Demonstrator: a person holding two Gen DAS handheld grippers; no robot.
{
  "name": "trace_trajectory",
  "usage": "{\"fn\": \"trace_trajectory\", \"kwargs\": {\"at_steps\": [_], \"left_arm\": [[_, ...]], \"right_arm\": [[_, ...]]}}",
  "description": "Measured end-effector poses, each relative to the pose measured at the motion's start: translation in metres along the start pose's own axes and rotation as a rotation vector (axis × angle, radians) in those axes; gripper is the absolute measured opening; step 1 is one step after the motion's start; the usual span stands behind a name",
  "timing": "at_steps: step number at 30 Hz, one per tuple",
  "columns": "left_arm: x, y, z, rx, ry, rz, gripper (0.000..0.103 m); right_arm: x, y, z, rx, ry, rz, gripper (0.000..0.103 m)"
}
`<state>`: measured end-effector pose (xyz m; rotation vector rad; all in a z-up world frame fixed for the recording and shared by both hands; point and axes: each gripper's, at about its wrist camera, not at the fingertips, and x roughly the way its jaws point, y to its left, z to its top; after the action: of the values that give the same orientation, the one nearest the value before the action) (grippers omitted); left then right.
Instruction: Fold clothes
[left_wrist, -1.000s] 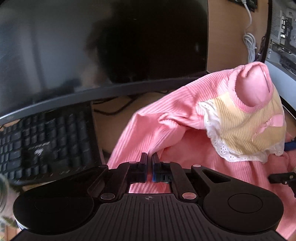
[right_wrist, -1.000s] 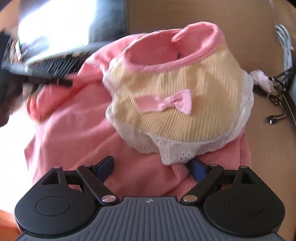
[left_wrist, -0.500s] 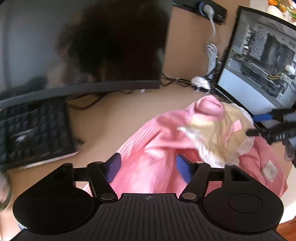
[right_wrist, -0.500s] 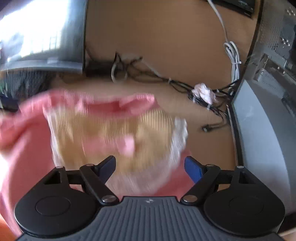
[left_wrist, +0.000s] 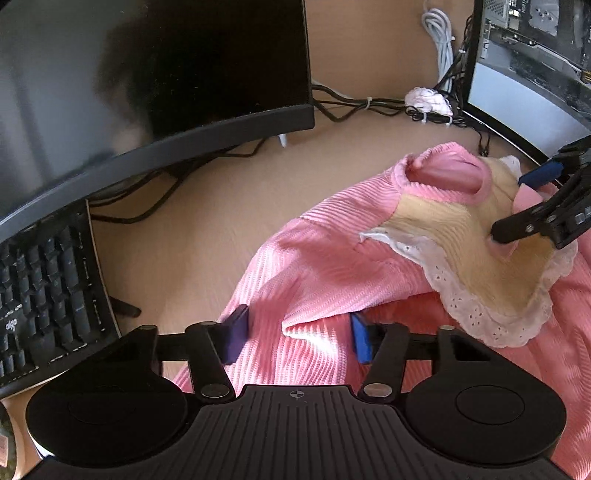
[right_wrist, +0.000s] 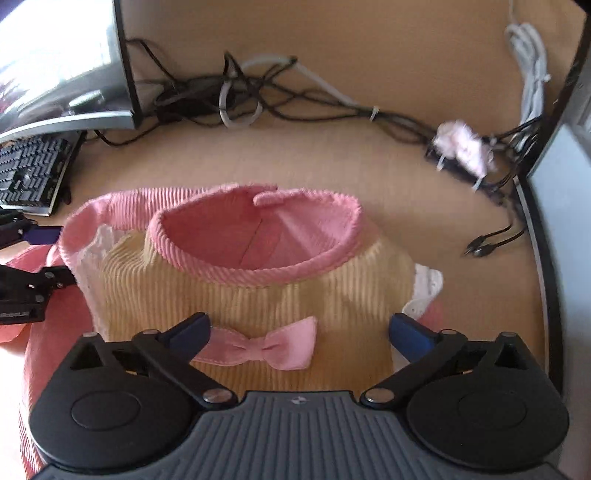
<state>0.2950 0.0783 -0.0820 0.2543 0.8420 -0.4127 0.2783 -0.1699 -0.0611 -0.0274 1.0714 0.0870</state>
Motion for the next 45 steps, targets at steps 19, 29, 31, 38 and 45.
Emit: {"fn": "trace_trajectory", "kwargs": {"at_steps": [19, 29, 31, 38, 45], "left_arm": [[-0.046, 0.032, -0.015, -0.030, -0.005, 0.092, 0.081], [-0.059, 0.045, -0.026, -0.013, 0.010, 0.091, 0.087], [-0.066, 0.047, -0.028, -0.012, 0.014, 0.088, 0.088], [-0.106, 0.037, -0.071, 0.098, 0.072, 0.009, 0.095], [-0.068, 0.040, -0.076, 0.151, 0.073, 0.086, 0.085]], "right_arm": [[0.018, 0.016, -0.012, 0.045, -0.021, 0.007, 0.103], [-0.056, 0.046, -0.008, -0.072, -0.384, 0.114, 0.075], [-0.036, 0.051, 0.003, -0.046, -0.328, 0.140, 0.069], [0.011, 0.055, 0.023, 0.072, -0.256, 0.269, 0.069], [0.016, 0.066, 0.035, 0.134, -0.121, 0.591, 0.069]]}}
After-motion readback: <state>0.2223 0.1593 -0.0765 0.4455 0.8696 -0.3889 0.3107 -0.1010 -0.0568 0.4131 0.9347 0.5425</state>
